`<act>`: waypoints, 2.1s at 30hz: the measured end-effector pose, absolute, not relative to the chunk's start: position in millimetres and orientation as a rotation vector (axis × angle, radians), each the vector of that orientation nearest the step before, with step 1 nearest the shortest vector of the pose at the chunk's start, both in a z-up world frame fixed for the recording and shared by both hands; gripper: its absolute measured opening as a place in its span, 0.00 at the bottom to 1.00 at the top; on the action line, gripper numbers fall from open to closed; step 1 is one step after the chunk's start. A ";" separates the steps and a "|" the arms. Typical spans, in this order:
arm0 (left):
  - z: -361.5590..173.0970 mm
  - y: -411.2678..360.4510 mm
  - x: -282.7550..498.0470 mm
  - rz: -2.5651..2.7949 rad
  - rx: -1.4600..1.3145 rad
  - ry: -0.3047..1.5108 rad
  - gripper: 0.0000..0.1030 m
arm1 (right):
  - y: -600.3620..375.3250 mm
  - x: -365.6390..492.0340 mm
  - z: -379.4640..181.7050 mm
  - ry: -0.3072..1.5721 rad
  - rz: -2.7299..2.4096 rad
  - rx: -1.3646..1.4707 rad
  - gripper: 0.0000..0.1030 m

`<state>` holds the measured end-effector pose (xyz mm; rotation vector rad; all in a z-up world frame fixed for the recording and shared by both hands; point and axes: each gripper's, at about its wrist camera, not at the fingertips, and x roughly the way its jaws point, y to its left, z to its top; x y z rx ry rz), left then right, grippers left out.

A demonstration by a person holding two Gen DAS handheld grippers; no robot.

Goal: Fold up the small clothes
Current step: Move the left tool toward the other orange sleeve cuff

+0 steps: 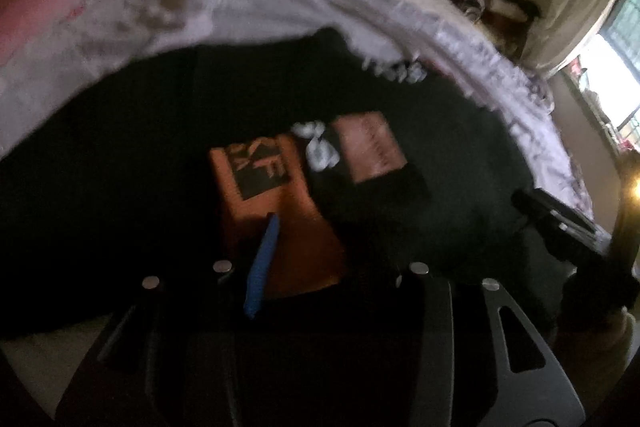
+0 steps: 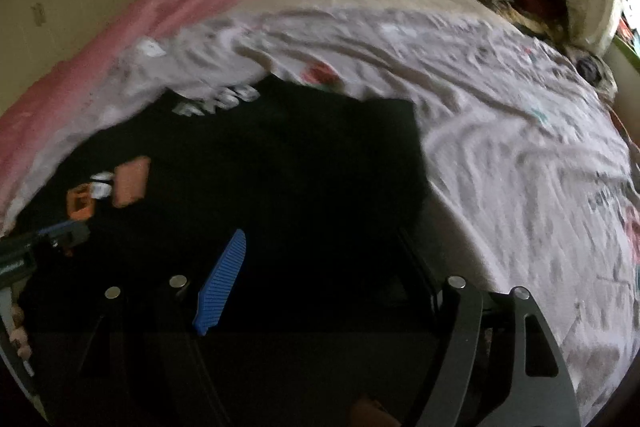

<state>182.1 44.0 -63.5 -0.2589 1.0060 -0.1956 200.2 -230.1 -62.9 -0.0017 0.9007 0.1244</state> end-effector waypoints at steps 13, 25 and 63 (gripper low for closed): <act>-57.0 42.6 176.6 -0.199 -0.265 0.987 0.43 | -244.6 181.4 -60.8 0.868 0.139 0.067 0.73; -34.0 45.3 159.7 -0.186 -0.263 0.912 0.90 | -241.6 148.7 -27.8 0.764 0.160 0.108 0.95; 14.0 104.7 86.0 0.064 -0.226 0.781 0.91 | -146.9 103.7 26.6 0.640 0.342 -0.006 0.96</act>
